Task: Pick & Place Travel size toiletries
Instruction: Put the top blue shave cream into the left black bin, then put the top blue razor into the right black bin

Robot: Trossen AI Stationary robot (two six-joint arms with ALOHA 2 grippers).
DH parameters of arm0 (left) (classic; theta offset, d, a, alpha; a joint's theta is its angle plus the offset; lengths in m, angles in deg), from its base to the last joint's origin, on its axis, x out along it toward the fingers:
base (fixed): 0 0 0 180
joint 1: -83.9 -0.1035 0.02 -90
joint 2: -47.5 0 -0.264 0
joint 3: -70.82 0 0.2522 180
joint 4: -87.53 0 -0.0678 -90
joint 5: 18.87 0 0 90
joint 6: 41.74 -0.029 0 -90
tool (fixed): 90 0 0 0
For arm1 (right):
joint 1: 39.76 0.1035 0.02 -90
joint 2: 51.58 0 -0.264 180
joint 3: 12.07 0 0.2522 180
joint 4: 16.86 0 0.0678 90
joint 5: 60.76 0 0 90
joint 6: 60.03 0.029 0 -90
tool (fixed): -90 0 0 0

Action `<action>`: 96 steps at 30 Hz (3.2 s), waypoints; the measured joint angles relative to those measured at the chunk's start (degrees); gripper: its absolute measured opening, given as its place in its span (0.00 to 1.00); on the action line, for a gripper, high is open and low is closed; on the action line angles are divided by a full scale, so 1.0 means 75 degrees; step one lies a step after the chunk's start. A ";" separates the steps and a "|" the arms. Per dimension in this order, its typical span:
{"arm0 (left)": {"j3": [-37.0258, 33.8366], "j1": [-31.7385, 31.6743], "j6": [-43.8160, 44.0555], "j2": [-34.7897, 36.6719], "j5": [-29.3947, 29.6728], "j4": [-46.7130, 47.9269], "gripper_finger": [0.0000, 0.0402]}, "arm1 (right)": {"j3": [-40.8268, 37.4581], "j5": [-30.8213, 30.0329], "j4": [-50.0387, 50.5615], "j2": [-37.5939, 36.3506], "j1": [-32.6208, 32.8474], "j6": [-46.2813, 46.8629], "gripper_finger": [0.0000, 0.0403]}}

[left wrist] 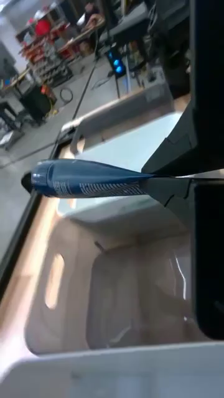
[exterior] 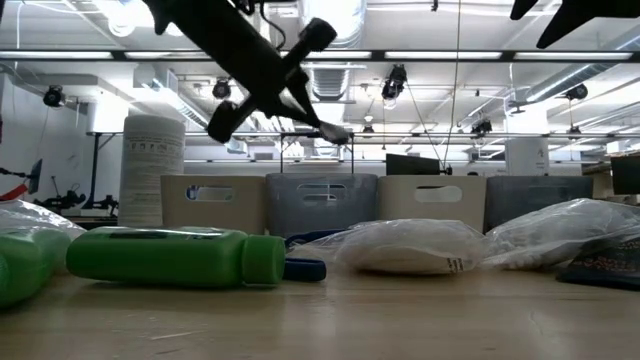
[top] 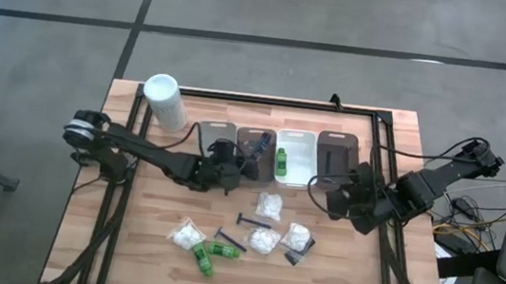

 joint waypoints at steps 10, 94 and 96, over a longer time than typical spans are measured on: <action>0.0069 -0.0114 0.0455 -0.0656 0.0228 0.0037 0.01 | -0.0003 0.0000 0.0121 -0.0009 0.0023 0.0061 0.71; 0.1479 0.0512 -1.0709 -0.2380 -0.5827 0.1976 0.48 | 0.0201 0.2814 -0.0887 0.2311 0.1696 0.2224 0.76; 0.1479 0.0482 -1.0736 -0.2472 -0.5830 0.1952 0.48 | 0.0201 0.2804 -0.0889 0.2311 0.1696 0.2208 0.76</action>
